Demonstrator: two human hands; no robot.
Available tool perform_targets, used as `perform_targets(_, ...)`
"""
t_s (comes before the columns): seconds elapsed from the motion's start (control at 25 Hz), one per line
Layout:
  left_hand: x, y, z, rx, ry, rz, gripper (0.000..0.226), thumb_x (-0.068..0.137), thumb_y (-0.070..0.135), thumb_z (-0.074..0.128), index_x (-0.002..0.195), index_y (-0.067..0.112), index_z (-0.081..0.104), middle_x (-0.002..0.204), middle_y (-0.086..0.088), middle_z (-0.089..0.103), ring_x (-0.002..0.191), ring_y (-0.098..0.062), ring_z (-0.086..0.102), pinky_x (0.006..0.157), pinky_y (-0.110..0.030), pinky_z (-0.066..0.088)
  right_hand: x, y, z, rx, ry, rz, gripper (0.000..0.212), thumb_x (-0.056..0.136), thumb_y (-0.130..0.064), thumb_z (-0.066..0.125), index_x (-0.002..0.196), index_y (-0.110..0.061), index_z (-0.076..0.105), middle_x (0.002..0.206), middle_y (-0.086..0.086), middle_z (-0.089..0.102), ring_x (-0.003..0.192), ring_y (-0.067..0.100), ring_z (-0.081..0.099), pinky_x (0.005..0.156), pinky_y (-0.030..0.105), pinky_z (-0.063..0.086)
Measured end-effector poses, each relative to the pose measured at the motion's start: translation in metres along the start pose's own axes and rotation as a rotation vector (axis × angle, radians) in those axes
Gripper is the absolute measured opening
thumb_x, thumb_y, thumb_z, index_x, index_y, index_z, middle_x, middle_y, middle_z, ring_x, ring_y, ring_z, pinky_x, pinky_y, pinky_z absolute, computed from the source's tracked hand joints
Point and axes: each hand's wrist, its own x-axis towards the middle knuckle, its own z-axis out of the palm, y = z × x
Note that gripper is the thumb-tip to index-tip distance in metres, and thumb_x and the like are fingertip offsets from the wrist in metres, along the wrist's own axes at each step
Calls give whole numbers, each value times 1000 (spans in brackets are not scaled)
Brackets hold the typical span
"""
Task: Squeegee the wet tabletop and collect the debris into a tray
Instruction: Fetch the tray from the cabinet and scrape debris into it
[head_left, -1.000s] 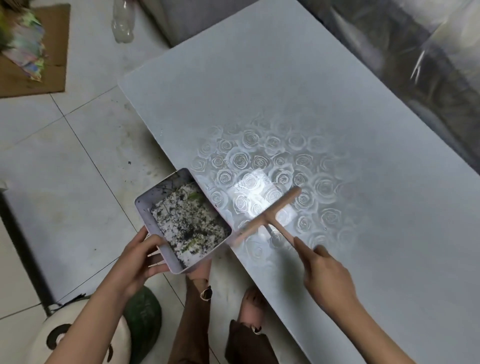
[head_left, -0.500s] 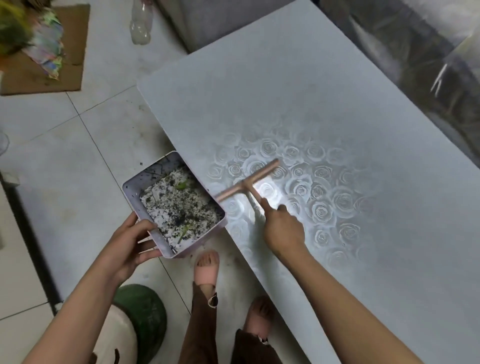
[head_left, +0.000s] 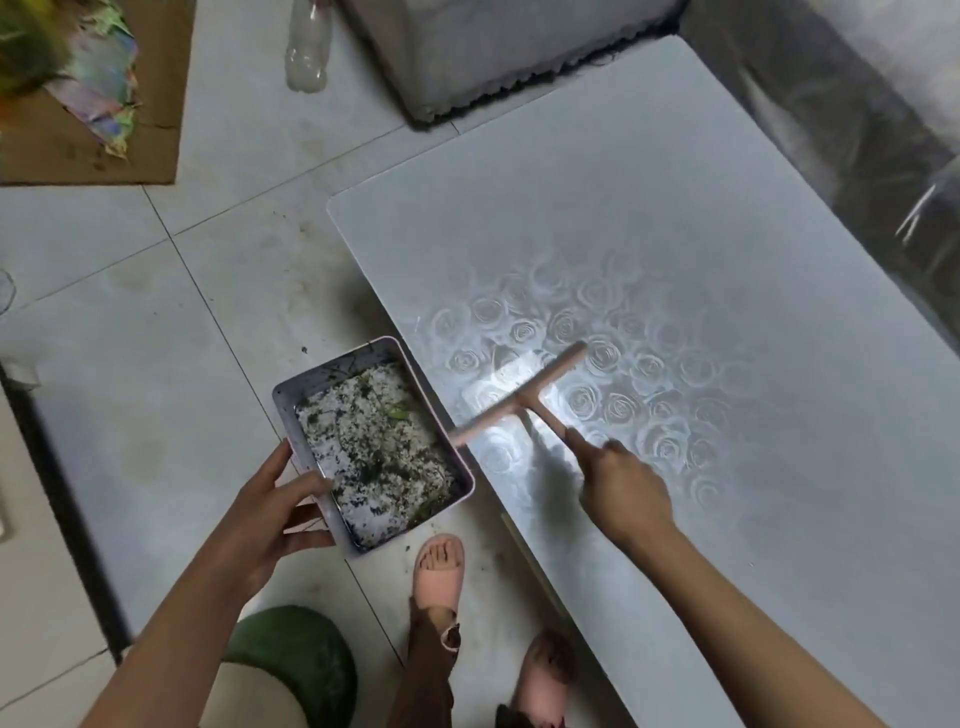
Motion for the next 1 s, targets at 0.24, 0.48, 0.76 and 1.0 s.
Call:
perform_targets(0.24,24,36,-14,49,-26,-20,71,86,3,62,141,42,38,92,1,70,73,-24,70,56,-38,57,19,6,-43,-60,-10,-6,61,91,-18,39,135,-57,27,79,-7,42,79,25,58,56,31,38)
perform_targets(0.48,49,52,-30,84,-6,-61,73,85,0,63,140,42,39,93,0,69,69,-23,71,55,-39,58,-4,28,-32,-57,-138,43,51,97,-29,34,140,-57,26,83,-9,41,88,23,60,62,29,38)
perform_targets(0.76,94,43,-32,25,76,-158,78,83,-4,62,143,38,35,104,-3,66,85,-31,67,56,-43,60,79,2,-74,-95,-48,-194,45,97,-35,44,135,-57,35,85,-10,47,87,23,61,64,34,46)
perform_targets(1.0,136,25,-18,34,119,-177,91,83,-8,61,149,41,20,109,-10,64,86,-27,66,66,-42,57,109,95,-144,-229,-124,-202,41,95,-32,48,131,-50,47,84,-19,51,74,9,55,62,29,46)
